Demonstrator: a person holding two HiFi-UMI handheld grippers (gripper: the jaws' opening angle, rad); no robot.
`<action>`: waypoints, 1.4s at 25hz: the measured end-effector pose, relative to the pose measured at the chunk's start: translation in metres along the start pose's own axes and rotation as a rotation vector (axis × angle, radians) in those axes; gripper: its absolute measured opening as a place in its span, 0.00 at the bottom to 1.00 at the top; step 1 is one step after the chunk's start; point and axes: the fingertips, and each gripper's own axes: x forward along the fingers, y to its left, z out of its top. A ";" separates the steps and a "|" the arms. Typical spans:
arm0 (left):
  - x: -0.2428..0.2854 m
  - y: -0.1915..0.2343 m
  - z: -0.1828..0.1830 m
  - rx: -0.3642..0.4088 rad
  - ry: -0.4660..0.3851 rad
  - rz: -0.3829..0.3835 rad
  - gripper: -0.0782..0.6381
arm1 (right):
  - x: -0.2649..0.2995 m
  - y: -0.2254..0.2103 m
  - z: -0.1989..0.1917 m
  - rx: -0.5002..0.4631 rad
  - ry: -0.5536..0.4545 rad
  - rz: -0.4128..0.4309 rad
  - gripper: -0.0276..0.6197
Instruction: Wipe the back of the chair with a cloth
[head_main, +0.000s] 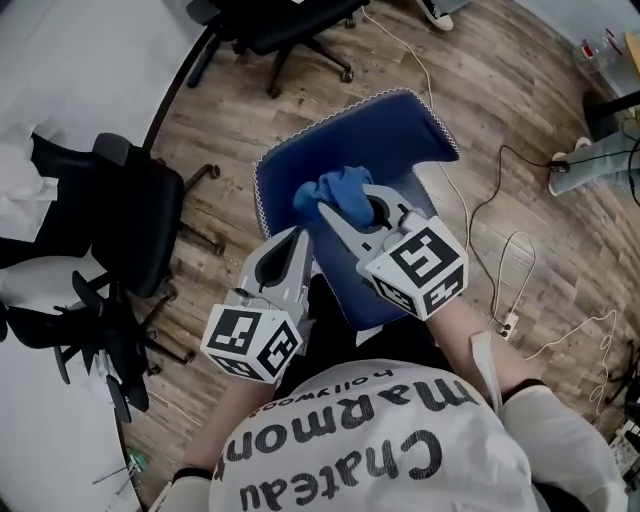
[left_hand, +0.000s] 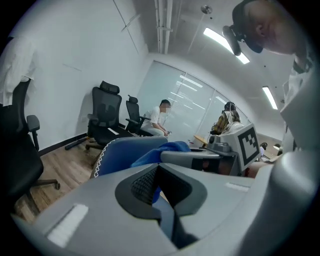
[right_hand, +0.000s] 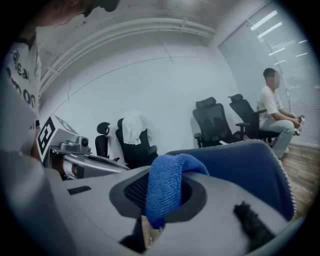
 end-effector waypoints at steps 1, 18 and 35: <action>0.000 0.006 -0.005 0.009 0.013 -0.012 0.12 | 0.012 0.005 -0.006 -0.003 0.013 0.028 0.13; 0.046 0.028 -0.041 -0.044 0.078 -0.114 0.12 | 0.055 -0.059 -0.039 0.122 0.015 -0.086 0.13; 0.073 -0.010 -0.065 -0.062 0.125 -0.189 0.12 | -0.034 -0.191 -0.049 0.269 -0.088 -0.475 0.13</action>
